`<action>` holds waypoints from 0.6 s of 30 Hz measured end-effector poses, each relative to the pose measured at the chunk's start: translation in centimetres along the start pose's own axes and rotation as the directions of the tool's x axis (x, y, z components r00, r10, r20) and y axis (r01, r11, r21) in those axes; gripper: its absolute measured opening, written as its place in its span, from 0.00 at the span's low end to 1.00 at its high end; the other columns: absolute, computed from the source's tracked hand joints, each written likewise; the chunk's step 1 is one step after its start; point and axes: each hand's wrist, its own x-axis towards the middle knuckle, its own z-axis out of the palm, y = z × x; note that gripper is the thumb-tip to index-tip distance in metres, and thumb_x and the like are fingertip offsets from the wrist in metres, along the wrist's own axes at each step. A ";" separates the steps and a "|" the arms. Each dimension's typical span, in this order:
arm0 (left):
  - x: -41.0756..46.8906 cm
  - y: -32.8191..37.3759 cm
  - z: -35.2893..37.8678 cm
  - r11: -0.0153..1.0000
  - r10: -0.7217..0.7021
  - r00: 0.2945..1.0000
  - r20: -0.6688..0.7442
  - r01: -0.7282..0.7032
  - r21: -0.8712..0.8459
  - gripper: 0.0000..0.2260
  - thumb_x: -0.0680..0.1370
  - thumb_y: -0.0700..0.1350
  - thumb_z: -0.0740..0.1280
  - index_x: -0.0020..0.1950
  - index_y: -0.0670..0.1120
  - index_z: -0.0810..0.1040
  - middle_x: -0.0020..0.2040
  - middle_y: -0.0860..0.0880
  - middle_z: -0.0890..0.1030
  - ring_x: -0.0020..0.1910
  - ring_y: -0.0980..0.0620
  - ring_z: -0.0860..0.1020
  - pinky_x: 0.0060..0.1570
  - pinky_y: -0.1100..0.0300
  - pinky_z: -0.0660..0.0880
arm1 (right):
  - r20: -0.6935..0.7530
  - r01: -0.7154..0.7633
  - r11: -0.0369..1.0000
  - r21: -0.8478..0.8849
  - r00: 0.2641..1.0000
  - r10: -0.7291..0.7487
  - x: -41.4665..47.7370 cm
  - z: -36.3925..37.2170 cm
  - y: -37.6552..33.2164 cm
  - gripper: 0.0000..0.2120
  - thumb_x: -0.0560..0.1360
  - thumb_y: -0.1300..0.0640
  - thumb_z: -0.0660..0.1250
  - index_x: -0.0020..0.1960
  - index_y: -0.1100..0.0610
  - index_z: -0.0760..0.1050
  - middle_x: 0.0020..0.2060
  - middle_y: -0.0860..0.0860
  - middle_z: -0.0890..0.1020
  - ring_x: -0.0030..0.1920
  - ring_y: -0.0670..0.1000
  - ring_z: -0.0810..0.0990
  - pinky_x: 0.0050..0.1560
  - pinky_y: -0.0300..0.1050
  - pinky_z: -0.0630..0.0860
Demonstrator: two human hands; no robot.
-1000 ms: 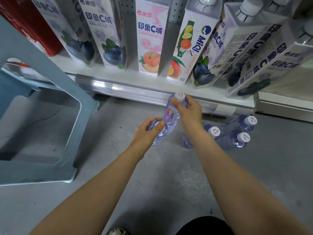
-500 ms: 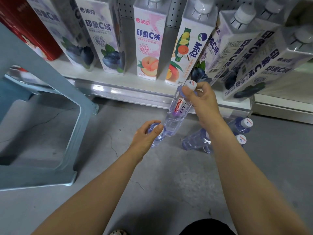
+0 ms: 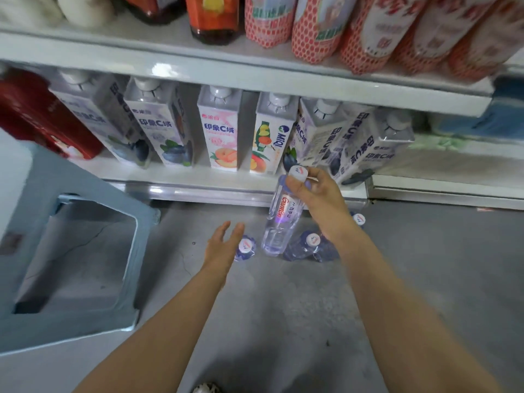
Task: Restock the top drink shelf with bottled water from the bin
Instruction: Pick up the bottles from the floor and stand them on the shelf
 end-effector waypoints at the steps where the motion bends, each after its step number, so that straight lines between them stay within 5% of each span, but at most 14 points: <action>1: -1.7 1.0 -0.2 1.000 -0.008 1.000 -0.016 0.008 -0.015 0.28 0.78 0.61 0.65 0.75 0.53 0.68 0.75 0.47 0.68 0.71 0.45 0.69 0.65 0.51 0.66 | -0.003 -0.013 1.000 -0.026 1.000 0.013 -1.2 -0.1 -1.6 0.24 0.69 0.46 0.79 0.59 0.52 0.75 0.48 0.45 0.88 0.49 0.45 0.87 0.46 0.36 0.79; 8: -16.0 12.1 -2.5 0.985 -0.032 0.998 -0.050 0.023 -0.172 0.26 0.77 0.62 0.66 0.71 0.53 0.73 0.63 0.52 0.76 0.57 0.52 0.73 0.58 0.55 0.68 | 0.078 -0.071 0.989 -0.132 0.994 0.082 -9.4 -0.1 -15.6 0.14 0.74 0.43 0.75 0.54 0.48 0.77 0.41 0.33 0.85 0.41 0.31 0.83 0.37 0.25 0.75; 11: -23.2 18.7 -3.6 0.980 0.039 0.999 -0.016 -0.042 -0.197 0.29 0.73 0.67 0.64 0.69 0.54 0.74 0.63 0.56 0.76 0.59 0.56 0.73 0.59 0.56 0.68 | 0.064 -0.048 0.985 -0.166 0.996 0.059 -12.8 0.5 -23.4 0.17 0.73 0.45 0.77 0.54 0.55 0.82 0.49 0.48 0.88 0.49 0.44 0.86 0.55 0.44 0.80; 13: -28.1 23.1 -4.3 0.977 0.075 0.997 0.018 -0.070 -0.199 0.27 0.68 0.71 0.63 0.63 0.62 0.75 0.59 0.63 0.76 0.60 0.59 0.73 0.59 0.56 0.68 | 0.066 -0.025 0.991 -0.131 0.997 0.034 -15.2 0.8 -29.1 0.13 0.71 0.47 0.79 0.49 0.55 0.85 0.49 0.55 0.88 0.48 0.50 0.86 0.57 0.53 0.79; 16: -35.1 29.3 -5.0 0.974 0.159 0.986 0.042 -0.150 -0.167 0.17 0.70 0.74 0.62 0.51 0.69 0.80 0.52 0.70 0.80 0.57 0.65 0.77 0.54 0.58 0.72 | 0.058 0.011 0.994 -0.110 0.998 -0.004 -18.9 1.1 -38.1 0.29 0.61 0.38 0.80 0.51 0.59 0.84 0.50 0.60 0.86 0.49 0.53 0.83 0.55 0.55 0.77; 18: -39.1 33.5 -5.3 0.965 0.218 0.975 0.049 -0.208 -0.157 0.18 0.71 0.75 0.62 0.52 0.70 0.81 0.54 0.66 0.82 0.59 0.62 0.78 0.58 0.56 0.73 | 0.062 0.055 0.994 -0.098 0.997 -0.049 -21.0 0.9 -43.8 0.30 0.62 0.37 0.79 0.53 0.59 0.84 0.50 0.58 0.86 0.50 0.52 0.83 0.56 0.54 0.76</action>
